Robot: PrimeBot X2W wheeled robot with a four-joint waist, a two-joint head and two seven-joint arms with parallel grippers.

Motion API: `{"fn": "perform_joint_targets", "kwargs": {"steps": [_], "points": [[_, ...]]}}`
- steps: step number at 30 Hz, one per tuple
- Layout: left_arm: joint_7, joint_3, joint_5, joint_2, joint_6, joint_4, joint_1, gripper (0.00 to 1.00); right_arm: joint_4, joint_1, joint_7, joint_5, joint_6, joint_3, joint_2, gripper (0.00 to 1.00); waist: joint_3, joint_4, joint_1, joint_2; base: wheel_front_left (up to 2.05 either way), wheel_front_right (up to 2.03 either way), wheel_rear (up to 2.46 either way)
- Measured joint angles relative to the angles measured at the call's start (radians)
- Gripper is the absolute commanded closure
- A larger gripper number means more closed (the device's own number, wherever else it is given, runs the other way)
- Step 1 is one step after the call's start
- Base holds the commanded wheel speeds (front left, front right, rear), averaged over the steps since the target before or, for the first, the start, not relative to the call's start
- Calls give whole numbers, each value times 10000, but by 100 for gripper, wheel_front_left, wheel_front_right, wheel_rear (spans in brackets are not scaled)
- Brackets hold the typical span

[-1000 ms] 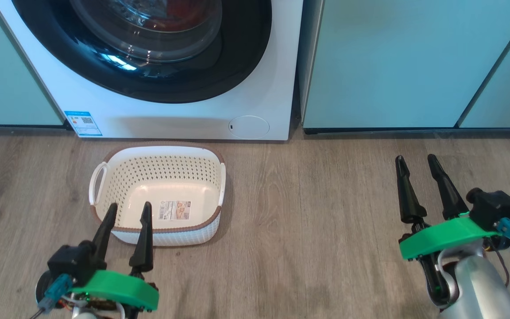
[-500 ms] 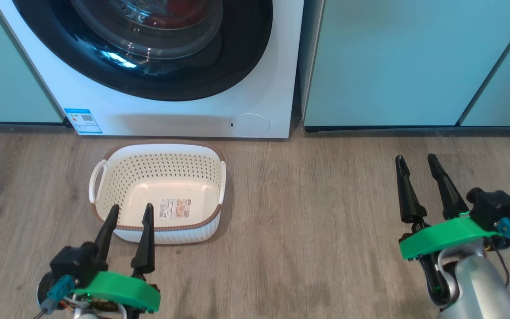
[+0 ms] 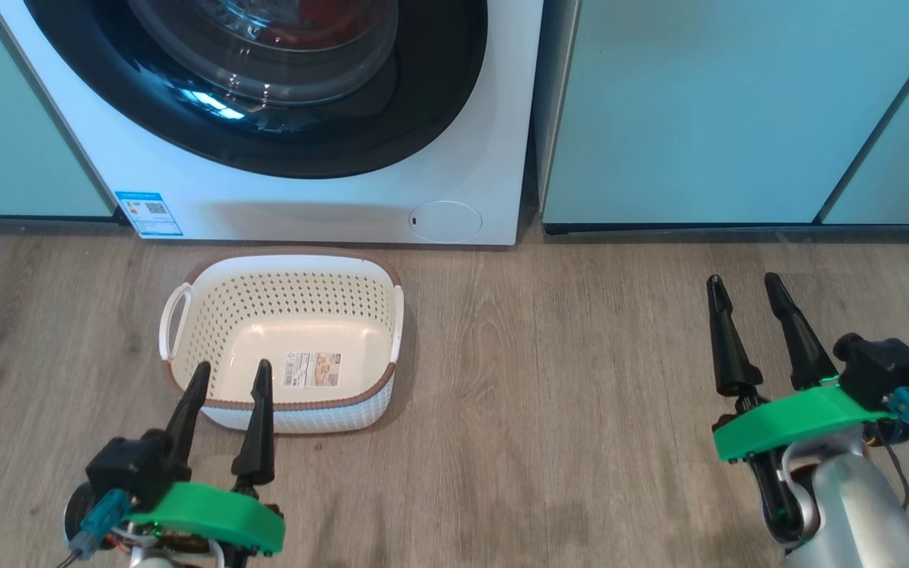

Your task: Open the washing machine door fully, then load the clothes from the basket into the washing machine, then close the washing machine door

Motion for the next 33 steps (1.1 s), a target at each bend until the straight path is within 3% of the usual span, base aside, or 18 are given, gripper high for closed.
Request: {"fn": "perform_joint_targets", "kwargs": {"steps": [6,7,13,33], "points": [[10,0,-90,-8,-4,88,-1,0,65,1,2,-54,0,17,0,0,15,-6,0,0,0,0,0],[54,-6,-90,-25,-4,261,19,100,224,32,4,-54,0,31,2,100,15,-6,0,0,0,0,0],[123,-12,-182,-42,-4,1011,432,100,945,669,52,36,2,71,2,100,15,-5,0,0,0,0,0],[681,130,-2424,-42,-92,1078,360,100,825,764,637,2196,0,-125,2,100,-3,19,0,0,0,0,0]]}}
